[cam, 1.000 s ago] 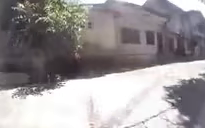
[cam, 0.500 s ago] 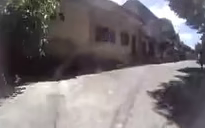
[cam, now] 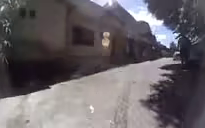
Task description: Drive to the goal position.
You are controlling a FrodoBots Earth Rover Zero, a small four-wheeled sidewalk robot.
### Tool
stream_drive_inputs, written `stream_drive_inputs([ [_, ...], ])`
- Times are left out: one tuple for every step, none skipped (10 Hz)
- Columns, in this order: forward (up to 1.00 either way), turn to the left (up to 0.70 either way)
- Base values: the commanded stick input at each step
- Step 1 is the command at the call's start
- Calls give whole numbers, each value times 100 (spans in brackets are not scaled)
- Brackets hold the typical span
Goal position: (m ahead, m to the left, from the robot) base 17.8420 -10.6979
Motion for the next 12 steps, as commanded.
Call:
stream_drive_inputs([
  [100,2],
  [100,-14],
  [100,-38],
  [100,-40],
  [100,-40],
  [100,-40],
  [100,-40],
  [100,-40],
  [100,-40],
  [100,-40],
  [100,-40],
  [100,-40],
])
